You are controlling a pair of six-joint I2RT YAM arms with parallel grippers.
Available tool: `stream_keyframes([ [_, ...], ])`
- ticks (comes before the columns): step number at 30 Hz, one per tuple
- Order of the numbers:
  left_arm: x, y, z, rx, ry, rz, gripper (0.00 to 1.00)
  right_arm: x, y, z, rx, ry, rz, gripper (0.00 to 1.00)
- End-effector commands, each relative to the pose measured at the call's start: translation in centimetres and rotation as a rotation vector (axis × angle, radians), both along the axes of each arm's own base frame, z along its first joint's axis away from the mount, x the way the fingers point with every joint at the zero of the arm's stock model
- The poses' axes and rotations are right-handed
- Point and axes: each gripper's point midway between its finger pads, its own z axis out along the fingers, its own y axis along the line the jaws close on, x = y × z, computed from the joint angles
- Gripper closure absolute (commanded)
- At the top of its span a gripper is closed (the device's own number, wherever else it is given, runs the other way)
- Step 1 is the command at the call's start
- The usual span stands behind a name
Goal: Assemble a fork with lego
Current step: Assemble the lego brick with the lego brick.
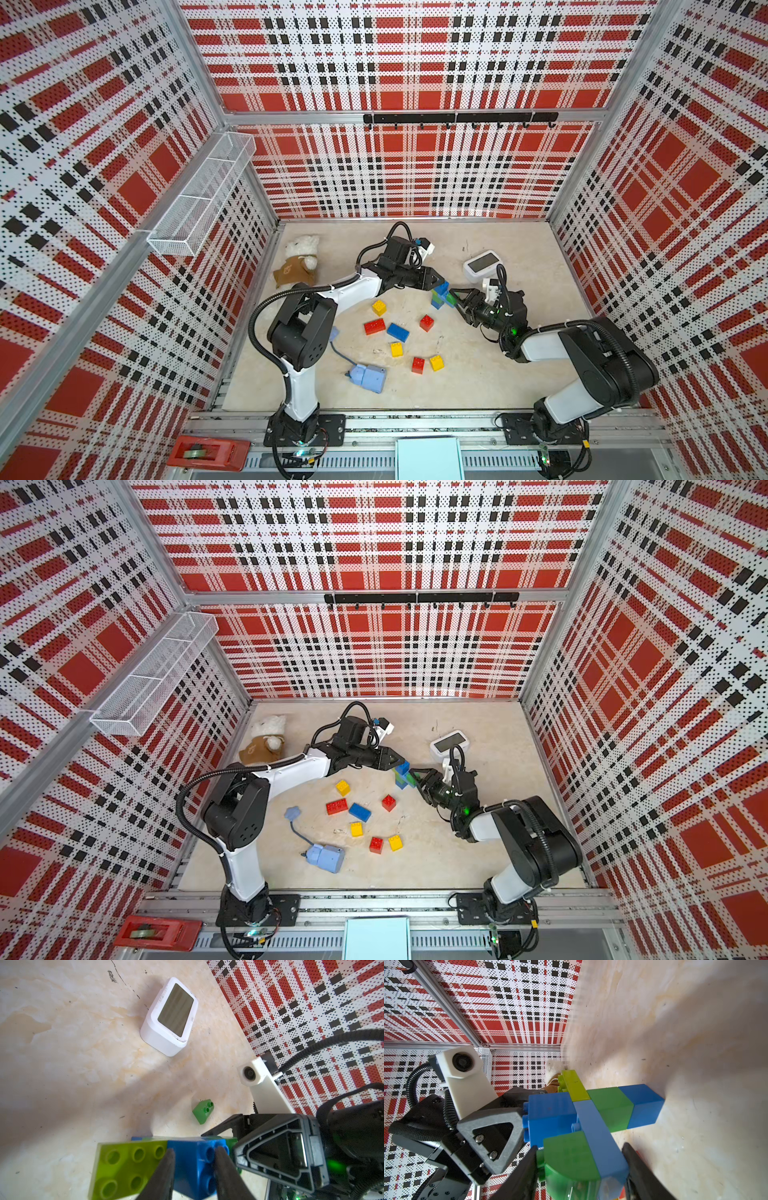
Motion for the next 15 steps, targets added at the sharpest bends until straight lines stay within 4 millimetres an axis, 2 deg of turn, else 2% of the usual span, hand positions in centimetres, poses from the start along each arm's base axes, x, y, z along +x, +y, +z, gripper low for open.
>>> stream_keyframes([
  [1,-0.7,0.9,-1.6,0.049,0.047,0.017,0.65,0.0,0.0,0.1,-0.01,-0.021,0.009,0.19],
  [4,-0.6,1.0,-1.5,0.046,0.045,0.02,0.65,0.6,-0.1,2.1,-0.035,-0.084,0.02,0.01],
  [8,-0.5,1.0,-1.3,0.042,0.041,0.019,0.64,0.8,-0.8,3.9,-0.168,-0.135,0.035,0.0],
  [11,-0.4,0.9,-1.0,0.037,0.036,0.018,0.64,0.3,-2.4,3.1,-0.331,-0.096,0.023,0.0],
  [15,-0.3,0.8,-0.5,0.028,0.03,0.014,0.64,-0.5,-5.6,2.0,-0.503,-0.05,-0.026,0.02],
])
